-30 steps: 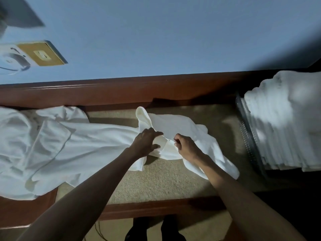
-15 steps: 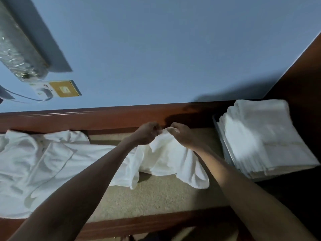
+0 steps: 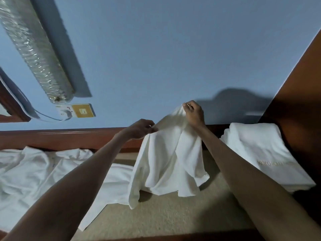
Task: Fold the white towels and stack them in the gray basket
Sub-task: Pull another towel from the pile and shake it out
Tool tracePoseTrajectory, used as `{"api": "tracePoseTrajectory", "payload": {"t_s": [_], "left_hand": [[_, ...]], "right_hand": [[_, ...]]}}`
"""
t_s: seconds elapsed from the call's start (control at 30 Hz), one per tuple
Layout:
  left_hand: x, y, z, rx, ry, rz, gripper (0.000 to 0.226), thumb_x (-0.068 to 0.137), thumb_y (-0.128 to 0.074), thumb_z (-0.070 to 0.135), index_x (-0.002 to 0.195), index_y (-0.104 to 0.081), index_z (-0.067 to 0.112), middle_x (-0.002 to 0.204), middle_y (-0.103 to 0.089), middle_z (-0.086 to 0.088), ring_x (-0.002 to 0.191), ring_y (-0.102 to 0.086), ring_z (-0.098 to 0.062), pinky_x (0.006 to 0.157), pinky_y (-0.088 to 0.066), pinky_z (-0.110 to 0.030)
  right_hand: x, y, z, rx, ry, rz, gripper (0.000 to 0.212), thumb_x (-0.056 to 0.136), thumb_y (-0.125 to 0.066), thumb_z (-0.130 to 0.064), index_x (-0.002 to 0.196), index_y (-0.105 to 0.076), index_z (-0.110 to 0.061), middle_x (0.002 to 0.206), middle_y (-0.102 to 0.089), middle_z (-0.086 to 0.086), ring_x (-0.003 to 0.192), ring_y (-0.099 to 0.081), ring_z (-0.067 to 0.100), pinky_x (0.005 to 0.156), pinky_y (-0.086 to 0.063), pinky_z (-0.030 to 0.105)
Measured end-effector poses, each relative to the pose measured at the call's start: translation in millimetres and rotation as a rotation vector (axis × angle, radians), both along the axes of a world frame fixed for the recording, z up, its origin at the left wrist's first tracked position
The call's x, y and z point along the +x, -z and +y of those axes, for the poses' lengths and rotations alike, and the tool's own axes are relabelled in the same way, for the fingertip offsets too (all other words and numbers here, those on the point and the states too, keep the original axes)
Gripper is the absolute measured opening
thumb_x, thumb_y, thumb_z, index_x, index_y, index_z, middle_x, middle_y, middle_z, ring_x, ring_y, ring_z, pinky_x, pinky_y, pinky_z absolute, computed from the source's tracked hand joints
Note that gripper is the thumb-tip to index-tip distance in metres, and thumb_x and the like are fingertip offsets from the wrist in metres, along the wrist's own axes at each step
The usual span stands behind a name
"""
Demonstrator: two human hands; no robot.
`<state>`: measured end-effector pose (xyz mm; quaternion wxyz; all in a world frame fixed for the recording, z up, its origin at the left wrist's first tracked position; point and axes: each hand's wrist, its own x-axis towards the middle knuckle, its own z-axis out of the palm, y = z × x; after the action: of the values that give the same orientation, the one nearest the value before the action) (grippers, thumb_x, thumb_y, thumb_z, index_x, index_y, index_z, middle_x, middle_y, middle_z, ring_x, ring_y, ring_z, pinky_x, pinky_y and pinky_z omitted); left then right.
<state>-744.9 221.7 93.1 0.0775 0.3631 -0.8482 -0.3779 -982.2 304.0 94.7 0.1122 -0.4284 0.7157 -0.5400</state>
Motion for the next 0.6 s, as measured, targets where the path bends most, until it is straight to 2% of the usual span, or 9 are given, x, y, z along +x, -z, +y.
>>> {"api": "tracePoseTrajectory", "payload": {"t_s": [0.03,0.07,0.13,0.2,0.27,0.33,0.4,0.5,0.6], "left_hand": [[3.8,-7.3,-3.1,-0.009,-0.008,0.018,0.024,0.101,-0.063,0.041,0.084,-0.065,0.025,0.072,-0.057,0.007,0.068,-0.047,-0.010,0.064,-0.036,-0.027],[7.1,-14.4,-6.1,-0.013,-0.012,0.038,0.023,0.102,-0.062,0.040,0.087,-0.068,0.024,0.072,-0.058,0.007,0.066,-0.047,-0.008,0.064,-0.036,-0.026],[11.5,-29.0,-10.6,-0.029,0.002,0.048,0.025,0.103,-0.060,0.038,0.090,-0.071,0.021,0.073,-0.060,0.009,0.064,-0.048,-0.004,0.064,-0.038,-0.025],[12.0,-39.5,-14.5,-0.049,0.041,0.015,0.027,0.105,-0.058,0.035,0.098,-0.074,0.015,0.087,-0.070,0.005,0.075,-0.056,-0.004,0.070,-0.044,-0.025],[12.6,-46.1,-17.4,-0.073,0.057,-0.015,0.028,0.106,-0.056,0.033,0.105,-0.075,0.012,0.099,-0.073,0.000,0.083,-0.060,-0.007,0.075,-0.046,-0.024],[14.2,-51.5,-19.7,-0.106,0.057,-0.008,0.025,0.105,-0.058,0.032,0.104,-0.076,0.014,0.098,-0.073,0.002,0.083,-0.061,-0.005,0.075,-0.046,-0.021],[17.0,-55.0,-22.3,-0.134,0.043,0.018,0.018,0.103,-0.062,0.031,0.099,-0.076,0.019,0.095,-0.073,0.009,0.084,-0.063,0.000,0.073,-0.046,-0.018],[24.3,-55.8,-27.4,-0.165,-0.012,0.063,0.012,0.100,-0.066,0.030,0.094,-0.075,0.024,0.091,-0.074,0.010,0.082,-0.064,0.000,0.073,-0.046,-0.020],[29.7,-49.5,-25.6,-0.246,-0.093,0.107,0.016,0.100,-0.065,0.032,0.089,-0.075,0.025,0.083,-0.074,0.004,0.073,-0.064,-0.008,0.066,-0.046,-0.023]], "right_hand": [[-0.6,-1.8,-2.1,0.085,-0.011,0.000,0.008,0.097,-0.062,-0.017,0.090,-0.060,-0.018,0.087,-0.061,-0.004,0.085,-0.056,0.018,0.069,-0.036,0.026],[-0.2,-3.8,-4.3,0.191,-0.077,-0.020,0.011,0.095,-0.064,-0.015,0.105,-0.063,-0.019,0.100,-0.064,-0.002,0.091,-0.058,0.018,0.070,-0.040,0.025],[4.5,-9.4,-7.3,0.381,-0.345,-0.075,0.042,0.091,-0.070,-0.009,0.130,-0.057,-0.017,0.116,-0.062,0.002,0.101,-0.060,0.018,0.070,-0.046,0.018],[16.7,-18.3,-8.7,0.532,-0.628,-0.025,0.051,0.091,-0.074,-0.011,0.137,-0.055,-0.016,0.123,-0.063,0.003,0.109,-0.062,0.018,0.079,-0.050,0.016],[30.3,-22.6,-11.2,0.605,-0.769,0.065,0.043,0.092,-0.074,-0.027,0.133,-0.061,-0.020,0.120,-0.068,-0.004,0.105,-0.065,0.010,0.086,-0.050,0.021],[42.1,-23.6,-14.9,0.538,-0.789,0.091,0.029,0.093,-0.073,-0.034,0.118,-0.069,-0.020,0.105,-0.070,-0.009,0.086,-0.062,0.007,0.078,-0.049,0.025],[46.7,-20.9,-19.0,0.446,-0.768,0.079,0.010,0.095,-0.071,-0.032,0.095,-0.073,-0.022,0.086,-0.066,-0.011,0.073,-0.057,0.006,0.074,-0.048,0.027],[47.3,-26.6,-19.1,0.416,-0.772,0.011,0.025,0.100,-0.063,-0.031,0.076,-0.066,-0.025,0.071,-0.057,-0.014,0.071,-0.053,0.006,0.076,-0.048,0.027],[47.9,-40.9,-21.9,0.371,-0.717,0.138,0.027,0.103,-0.056,-0.035,0.083,-0.064,-0.019,0.075,-0.055,-0.010,0.071,-0.050,0.008,0.070,-0.041,0.028]]}}
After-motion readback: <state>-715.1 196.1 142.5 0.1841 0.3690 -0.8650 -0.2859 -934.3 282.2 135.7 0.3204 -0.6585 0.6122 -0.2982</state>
